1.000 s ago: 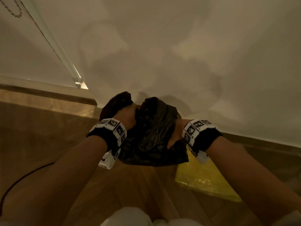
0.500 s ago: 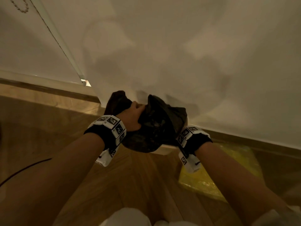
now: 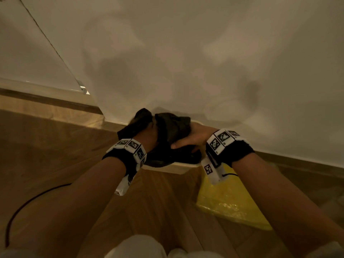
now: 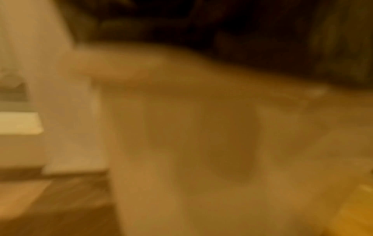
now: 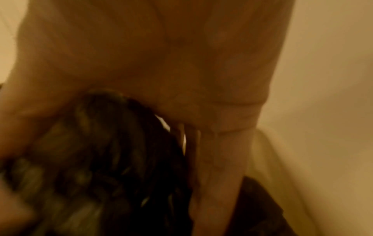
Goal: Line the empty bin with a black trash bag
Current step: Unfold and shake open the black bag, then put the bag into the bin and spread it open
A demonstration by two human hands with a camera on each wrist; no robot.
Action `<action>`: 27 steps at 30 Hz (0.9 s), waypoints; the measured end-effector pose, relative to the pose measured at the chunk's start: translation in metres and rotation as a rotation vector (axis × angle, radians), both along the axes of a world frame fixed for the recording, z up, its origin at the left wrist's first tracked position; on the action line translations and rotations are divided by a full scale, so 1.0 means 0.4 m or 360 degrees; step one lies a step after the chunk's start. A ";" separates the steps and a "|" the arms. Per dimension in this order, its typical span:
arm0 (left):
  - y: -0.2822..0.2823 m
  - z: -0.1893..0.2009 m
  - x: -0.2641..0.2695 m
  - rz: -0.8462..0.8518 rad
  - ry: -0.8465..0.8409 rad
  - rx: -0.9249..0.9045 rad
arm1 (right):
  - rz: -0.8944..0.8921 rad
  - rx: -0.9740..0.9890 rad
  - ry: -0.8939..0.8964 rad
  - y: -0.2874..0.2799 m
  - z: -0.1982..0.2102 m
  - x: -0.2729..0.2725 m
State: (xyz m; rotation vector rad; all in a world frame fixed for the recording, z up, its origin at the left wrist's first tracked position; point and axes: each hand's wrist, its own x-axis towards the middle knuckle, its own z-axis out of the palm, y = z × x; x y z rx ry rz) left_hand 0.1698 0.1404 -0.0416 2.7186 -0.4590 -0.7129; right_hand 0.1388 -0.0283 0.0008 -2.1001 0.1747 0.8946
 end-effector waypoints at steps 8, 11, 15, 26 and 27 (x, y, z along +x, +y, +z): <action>0.039 0.046 0.055 -0.0153 -0.0167 -0.0972 | -0.0304 -0.0445 -0.0867 -0.014 -0.005 0.005; 0.067 0.075 0.040 -0.0482 0.0035 -0.0583 | -0.0633 -0.0157 -0.1005 -0.042 -0.002 0.017; 0.045 0.111 0.016 -0.0562 0.0185 0.0299 | -0.0781 0.0011 -0.1035 -0.057 0.000 0.030; -0.033 0.098 0.022 -0.0017 -0.0098 0.0104 | -0.0329 -0.0077 -0.0820 -0.080 0.014 -0.029; -0.040 0.093 0.020 0.0087 -0.0095 0.0122 | -0.0277 -0.0092 -0.0760 -0.083 0.010 -0.035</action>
